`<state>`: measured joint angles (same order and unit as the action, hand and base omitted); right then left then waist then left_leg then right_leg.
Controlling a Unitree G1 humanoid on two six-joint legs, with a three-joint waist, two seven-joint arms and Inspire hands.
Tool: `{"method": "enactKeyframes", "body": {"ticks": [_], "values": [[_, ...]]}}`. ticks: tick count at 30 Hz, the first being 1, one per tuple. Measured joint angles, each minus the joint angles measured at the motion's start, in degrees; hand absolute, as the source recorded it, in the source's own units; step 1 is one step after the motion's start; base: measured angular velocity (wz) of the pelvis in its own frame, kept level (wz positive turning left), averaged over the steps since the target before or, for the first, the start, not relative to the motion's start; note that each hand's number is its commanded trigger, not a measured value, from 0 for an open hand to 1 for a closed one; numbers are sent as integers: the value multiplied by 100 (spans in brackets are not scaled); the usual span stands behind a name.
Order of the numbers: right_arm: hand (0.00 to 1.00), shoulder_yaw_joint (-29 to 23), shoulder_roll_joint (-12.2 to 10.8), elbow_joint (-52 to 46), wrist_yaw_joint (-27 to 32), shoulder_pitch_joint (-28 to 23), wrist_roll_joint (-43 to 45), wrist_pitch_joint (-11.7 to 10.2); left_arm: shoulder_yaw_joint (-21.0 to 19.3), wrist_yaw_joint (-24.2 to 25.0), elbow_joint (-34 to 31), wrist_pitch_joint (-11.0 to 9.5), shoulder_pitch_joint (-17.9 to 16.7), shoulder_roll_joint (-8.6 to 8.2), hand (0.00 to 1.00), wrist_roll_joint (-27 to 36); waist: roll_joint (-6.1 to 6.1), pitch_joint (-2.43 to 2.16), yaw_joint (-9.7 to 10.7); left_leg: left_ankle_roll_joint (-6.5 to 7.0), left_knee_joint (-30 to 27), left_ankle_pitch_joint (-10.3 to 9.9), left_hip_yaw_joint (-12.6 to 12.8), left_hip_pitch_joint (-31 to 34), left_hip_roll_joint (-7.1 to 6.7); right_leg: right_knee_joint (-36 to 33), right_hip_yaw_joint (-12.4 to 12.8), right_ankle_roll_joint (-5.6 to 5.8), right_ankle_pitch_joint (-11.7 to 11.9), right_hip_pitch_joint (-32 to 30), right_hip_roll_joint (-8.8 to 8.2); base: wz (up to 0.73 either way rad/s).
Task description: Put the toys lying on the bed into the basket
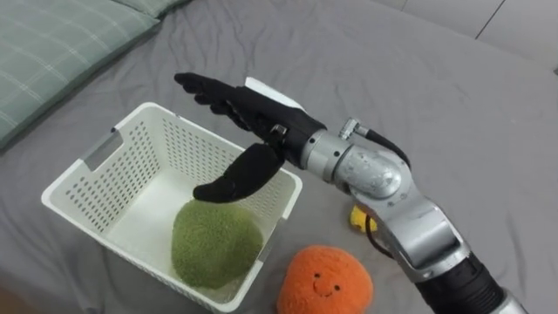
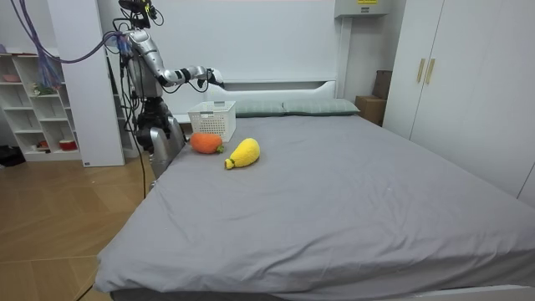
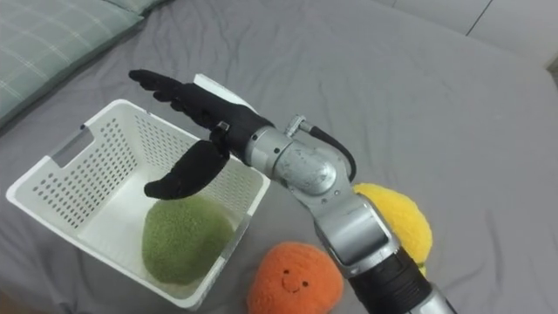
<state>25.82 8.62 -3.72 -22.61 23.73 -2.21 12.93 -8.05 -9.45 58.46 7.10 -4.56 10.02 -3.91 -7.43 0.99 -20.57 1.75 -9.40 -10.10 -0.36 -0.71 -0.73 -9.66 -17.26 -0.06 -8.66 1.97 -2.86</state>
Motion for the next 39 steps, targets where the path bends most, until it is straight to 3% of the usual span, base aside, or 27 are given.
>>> {"method": "enactKeyframes", "body": {"ticks": [5,11,16,18,22,23,27,34,39], "values": [[0,-89,49,-4,44,-6,41,-76,-61,6,100,-6,-5,-2,0,-15,48,3,42,0,2,0,0,3,-2,3,15,0,0,1,8,0],[0,-415,281,-4,449,-89,481,-199,-241,16,132,-5,-156,-11,0,-14,68,-2,171,0,5,1,23,-67,0,5,30,0,0,36,13,0],[0,-987,382,10,931,-557,911,-307,-306,13,130,-2,-301,-37,0,-15,90,-2,357,1,10,1,16,-98,-1,3,31,0,0,91,5,0],[0,-1266,536,60,1138,-774,959,-306,-326,0,115,-2,-345,-80,0,-28,94,-34,436,1,-4,1,19,-101,-2,-3,36,-1,0,94,6,0],[0,-1669,547,266,1478,-874,1179,-321,-527,-9,117,-1,-443,-258,0,-27,189,-71,528,2,25,1,140,-195,8,-7,137,-8,5,121,8,-15],[0,-1745,548,408,1601,-877,1178,-322,-528,-9,115,-1,-467,-266,0,-26,204,-85,611,2,24,1,172,-216,11,-8,142,-8,6,123,4,-5],[0,-1942,572,772,1860,-938,1304,-354,-533,-15,149,-1,-530,-266,0,-24,236,-70,750,-1,26,0,209,-210,32,-19,168,-24,15,119,16,-6],[0,-2053,643,1662,2336,-926,1524,-358,-477,-131,219,22,-610,-265,0,-4,224,-78,884,1,62,-2,296,-178,41,-28,266,-28,21,43,39,-4],[0,-2037,783,2955,2662,-511,1517,-443,-132,-263,210,10,-552,-186,0,-2,200,-80,1008,5,-20,3,295,70,41,-95,216,-30,23,-197,28,2]]}}
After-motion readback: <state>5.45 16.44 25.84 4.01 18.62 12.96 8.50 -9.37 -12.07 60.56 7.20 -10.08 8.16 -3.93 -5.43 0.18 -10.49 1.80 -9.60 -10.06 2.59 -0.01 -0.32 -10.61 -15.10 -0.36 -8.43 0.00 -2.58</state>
